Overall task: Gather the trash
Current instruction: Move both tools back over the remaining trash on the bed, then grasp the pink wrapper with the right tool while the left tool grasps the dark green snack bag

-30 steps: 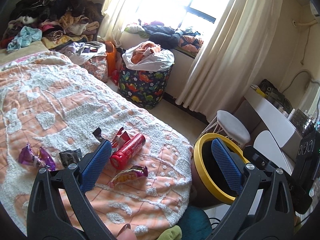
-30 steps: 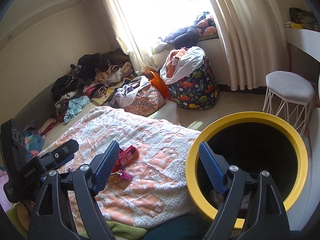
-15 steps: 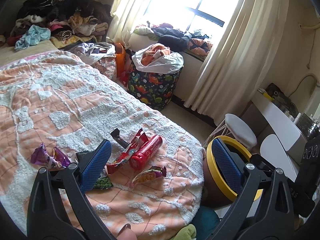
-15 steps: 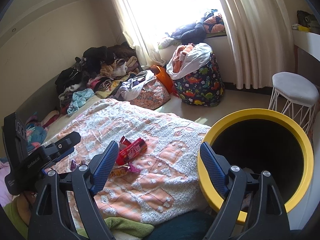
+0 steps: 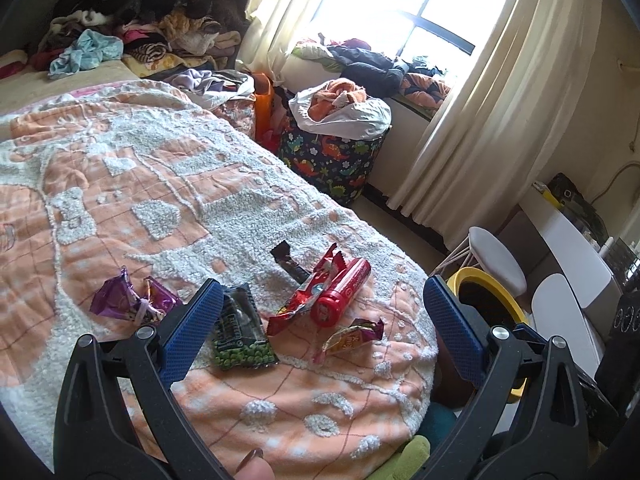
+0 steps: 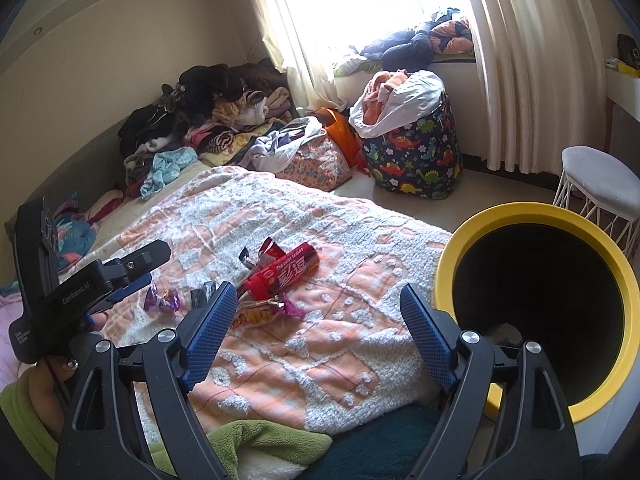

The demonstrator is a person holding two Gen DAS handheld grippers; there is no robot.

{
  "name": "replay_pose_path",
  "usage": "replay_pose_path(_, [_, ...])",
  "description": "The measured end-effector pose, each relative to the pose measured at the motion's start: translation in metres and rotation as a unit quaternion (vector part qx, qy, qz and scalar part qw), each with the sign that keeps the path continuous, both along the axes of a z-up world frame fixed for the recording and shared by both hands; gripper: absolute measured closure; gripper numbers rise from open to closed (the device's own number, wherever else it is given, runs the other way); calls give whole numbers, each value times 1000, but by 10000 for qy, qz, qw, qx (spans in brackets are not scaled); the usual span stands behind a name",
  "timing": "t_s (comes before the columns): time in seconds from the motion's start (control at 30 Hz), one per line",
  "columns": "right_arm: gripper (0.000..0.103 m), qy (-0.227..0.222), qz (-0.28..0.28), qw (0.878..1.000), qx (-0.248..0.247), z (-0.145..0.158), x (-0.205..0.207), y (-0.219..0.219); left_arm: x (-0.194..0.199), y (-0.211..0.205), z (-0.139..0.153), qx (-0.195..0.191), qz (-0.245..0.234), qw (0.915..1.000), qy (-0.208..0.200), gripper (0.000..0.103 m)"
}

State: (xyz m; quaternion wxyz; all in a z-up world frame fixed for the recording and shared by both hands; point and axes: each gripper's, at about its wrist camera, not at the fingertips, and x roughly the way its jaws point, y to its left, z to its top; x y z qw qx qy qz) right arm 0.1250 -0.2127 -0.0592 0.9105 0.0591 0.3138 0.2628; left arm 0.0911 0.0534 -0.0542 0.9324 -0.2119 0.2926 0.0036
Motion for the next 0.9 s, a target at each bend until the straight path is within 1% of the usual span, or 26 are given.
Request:
replay_pose_path(0.07, [22,30,34,10000,-44,-2,-1,4,-1,6,-3,-51,30,10000,52,11])
replay_pose_path(0.2, [22,117,98,9998,-106,-6,-1,13,-5,15,-9,16,68,9998,160,11])
replay_pose_path(0.37, [22,264,170,9993,-180,-12,2,26,-6,26,-21,-142,160,9990,405,11])
replay_pose_path(0.47, [22,345,187,9990,-235,-16,5,31,-5,27,-25,-131,143,9985,515,12])
replay_pose_path(0.57, [22,392,182,9987,-251,-19,9,36,-5,28,-32,-216,108,9976,650,16])
replay_pose_path(0.63, [22,382,163,9988,-249,-21,12,38,-4,29,-39,-304,104,9965,766,22])
replay_pose_path(0.73, [22,422,152,9987,-243,-24,16,41,-3,29,-49,-425,80,9947,936,36])
replay_pose_path(0.8, [22,457,141,9985,-255,-26,19,43,-1,29,-56,-500,37,9934,1035,42])
replay_pose_path(0.9, [22,541,155,9980,-280,-32,25,47,1,27,-63,-597,-26,9917,1138,46])
